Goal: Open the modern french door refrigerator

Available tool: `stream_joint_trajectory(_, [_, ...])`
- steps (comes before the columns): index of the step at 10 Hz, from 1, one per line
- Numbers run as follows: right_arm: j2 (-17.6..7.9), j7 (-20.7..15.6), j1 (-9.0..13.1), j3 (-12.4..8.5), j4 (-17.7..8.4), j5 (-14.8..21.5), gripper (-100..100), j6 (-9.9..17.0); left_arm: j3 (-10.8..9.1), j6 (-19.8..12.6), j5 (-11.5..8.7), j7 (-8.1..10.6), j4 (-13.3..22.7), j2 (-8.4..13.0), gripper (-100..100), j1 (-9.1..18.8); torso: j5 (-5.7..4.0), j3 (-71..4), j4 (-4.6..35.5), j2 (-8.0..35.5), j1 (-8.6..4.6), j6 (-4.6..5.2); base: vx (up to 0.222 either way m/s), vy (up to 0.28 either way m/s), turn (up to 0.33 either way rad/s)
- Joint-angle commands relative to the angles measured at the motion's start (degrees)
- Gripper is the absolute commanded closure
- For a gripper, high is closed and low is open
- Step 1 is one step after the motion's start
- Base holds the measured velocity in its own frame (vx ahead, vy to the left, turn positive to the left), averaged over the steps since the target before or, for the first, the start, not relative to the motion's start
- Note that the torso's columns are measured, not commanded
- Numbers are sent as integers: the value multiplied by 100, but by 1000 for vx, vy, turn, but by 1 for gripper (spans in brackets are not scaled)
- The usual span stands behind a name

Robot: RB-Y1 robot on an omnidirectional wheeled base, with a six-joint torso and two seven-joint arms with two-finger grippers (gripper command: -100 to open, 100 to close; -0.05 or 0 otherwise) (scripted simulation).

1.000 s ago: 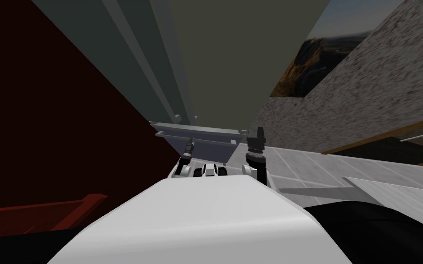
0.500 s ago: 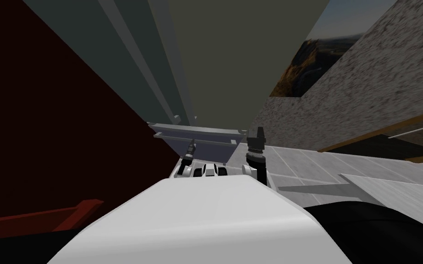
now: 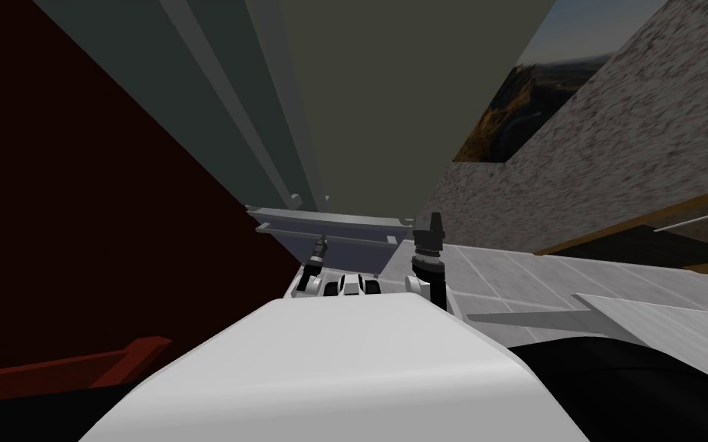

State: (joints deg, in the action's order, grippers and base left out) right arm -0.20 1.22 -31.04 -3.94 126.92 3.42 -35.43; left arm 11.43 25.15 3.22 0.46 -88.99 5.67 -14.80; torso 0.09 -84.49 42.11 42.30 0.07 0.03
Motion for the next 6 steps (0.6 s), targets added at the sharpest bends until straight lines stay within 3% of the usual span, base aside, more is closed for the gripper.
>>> stream_joint_trajectory(1, [0, 0, 1, 0, 0, 0, 0, 0, 43, -88, 7, 20, -124, 43, 100, -85, -5, -2, 9, 9, 2, -6, -164, 34, 17])
stream_joint_trajectory(6, [0, 0, 1, 0, 0, 0, 0, 0, 135, -153, 19, 56, -318, 119, 100, -270, -11, -14, 14, -8, -6, -8, -173, 27, 19])
